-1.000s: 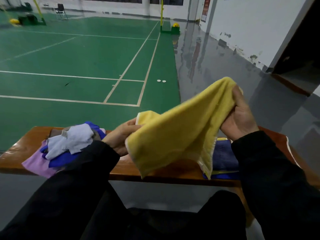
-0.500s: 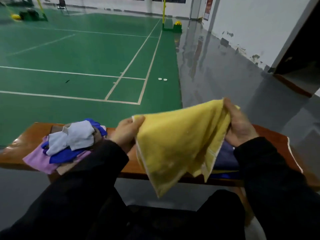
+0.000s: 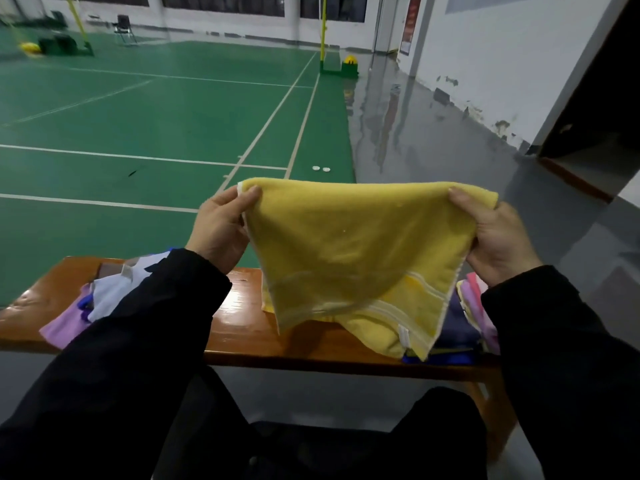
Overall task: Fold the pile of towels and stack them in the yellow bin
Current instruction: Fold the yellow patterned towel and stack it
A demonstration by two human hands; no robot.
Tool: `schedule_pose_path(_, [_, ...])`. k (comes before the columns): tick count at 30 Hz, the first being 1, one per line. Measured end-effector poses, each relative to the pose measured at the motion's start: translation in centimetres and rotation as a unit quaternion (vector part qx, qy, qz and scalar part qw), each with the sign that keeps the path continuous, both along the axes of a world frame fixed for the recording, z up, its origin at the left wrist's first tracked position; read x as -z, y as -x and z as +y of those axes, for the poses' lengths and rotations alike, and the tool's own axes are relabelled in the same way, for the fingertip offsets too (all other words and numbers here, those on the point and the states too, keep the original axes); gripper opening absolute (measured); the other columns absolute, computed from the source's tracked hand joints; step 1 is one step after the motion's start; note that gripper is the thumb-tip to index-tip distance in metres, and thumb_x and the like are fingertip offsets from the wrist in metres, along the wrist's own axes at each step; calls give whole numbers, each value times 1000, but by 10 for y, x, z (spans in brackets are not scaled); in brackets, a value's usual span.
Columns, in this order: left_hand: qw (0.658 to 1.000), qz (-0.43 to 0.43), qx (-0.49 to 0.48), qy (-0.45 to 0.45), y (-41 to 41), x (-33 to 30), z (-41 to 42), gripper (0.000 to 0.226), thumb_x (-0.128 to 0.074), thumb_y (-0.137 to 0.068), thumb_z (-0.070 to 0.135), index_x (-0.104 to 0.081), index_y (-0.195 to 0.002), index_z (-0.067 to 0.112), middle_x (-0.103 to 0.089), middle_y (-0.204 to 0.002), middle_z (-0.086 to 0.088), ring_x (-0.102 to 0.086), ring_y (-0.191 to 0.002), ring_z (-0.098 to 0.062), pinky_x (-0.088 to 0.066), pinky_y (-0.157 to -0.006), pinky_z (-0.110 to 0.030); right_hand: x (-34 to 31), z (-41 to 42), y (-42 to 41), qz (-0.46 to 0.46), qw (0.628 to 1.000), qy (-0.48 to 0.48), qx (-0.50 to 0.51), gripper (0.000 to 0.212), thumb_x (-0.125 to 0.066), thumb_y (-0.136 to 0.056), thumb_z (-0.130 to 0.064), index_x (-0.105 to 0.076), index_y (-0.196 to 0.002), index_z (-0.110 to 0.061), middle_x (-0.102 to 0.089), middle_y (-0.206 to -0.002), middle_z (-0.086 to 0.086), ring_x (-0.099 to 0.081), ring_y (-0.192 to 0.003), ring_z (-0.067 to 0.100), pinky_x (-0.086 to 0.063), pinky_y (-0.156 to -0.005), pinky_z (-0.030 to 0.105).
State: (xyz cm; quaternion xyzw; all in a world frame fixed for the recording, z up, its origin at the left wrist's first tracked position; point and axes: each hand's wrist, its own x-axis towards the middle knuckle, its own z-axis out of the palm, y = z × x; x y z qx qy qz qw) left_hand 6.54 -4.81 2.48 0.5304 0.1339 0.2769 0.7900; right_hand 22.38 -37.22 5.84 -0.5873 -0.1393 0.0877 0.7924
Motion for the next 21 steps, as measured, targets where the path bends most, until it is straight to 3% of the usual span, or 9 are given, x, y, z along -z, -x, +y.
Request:
schedule_pose_path(2, [992,29,-76,-98,1,-2,1,19,-70,-94,23,-74,-106,9,-73,-95,-3,-65,-86,-14,-55,-75,-31,-1,0,7,-24,999,8,36,12,-82,-85,-21,-76,-91,-12,-76,-89,5,-72,-87,20,-58,-79,36])
schedule_pose_path(5, [943,56,-197,-262,-1,0,5,16,-77,-88,33,-75,-83,17,-69,-84,-4,-60,-75,-10,-50,-68,-27,1,1,17,-34,995,4,90,23,-87,-79,-26,-75,-94,-13,-77,-88,2,-73,-82,17,-58,-71,32])
schedule_pose_path(7, [929,46,-243,-276,-1,-2,5,15,-80,-85,35,-73,-81,23,-65,-92,-3,-59,-77,-7,-50,-68,-21,4,2,22,-51,992,-2,118,50,-92,-71,-35,-73,-113,-16,-76,-104,4,-74,-92,20,-60,-75,35])
schedule_pose_path(9, [940,10,-232,-252,2,-7,6,13,-81,-85,32,-72,-83,23,-64,-93,2,-60,-82,-6,-50,-75,-22,2,1,29,-73,988,-18,135,76,-93,-69,-38,-62,-137,-21,-71,-121,3,-73,-102,17,-60,-80,33])
schedule_pose_path(11, [961,-55,-175,-209,8,-14,2,8,-77,-89,26,-73,-84,20,-65,-81,5,-58,-78,-9,-49,-73,-26,-6,0,35,-98,986,-56,124,62,-88,-76,-29,-65,-132,-16,-73,-117,-1,-73,-97,12,-59,-77,28])
schedule_pose_path(14, [967,-110,-144,-180,20,-32,-3,11,-73,-92,29,-74,-82,24,-62,-74,9,-52,-71,-11,-45,-61,-27,-24,-2,45,-135,983,-66,110,7,-81,-84,-24,-76,-87,-20,-77,-87,-7,-71,-84,11,-57,-72,30])
schedule_pose_path(17, [965,-135,-125,-189,21,-42,0,13,-69,-95,21,-72,-106,26,-72,-95,10,-64,-86,-10,-53,-71,-27,-33,-5,39,-143,987,-59,45,15,-66,-97,-15,-77,-91,-22,-77,-96,-3,-73,-93,17,-60,-77,34])
schedule_pose_path(19, [966,-113,-92,-212,14,-39,9,49,-67,-95,10,-54,-140,22,-69,-123,0,-68,-110,-18,-57,-87,-32,-37,3,31,-138,990,-39,2,20,-61,-99,-9,-77,-99,-20,-78,-103,1,-74,-99,20,-60,-79,35])
schedule_pose_path(21, [973,-51,-80,-210,-2,-28,22,71,-64,-95,1,-33,-156,20,-65,-128,-4,-68,-113,-19,-57,-89,-31,-34,20,15,-121,992,-11,-17,18,-62,-98,-7,-73,-106,-18,-78,-104,0,-74,-101,19,-61,-80,33])
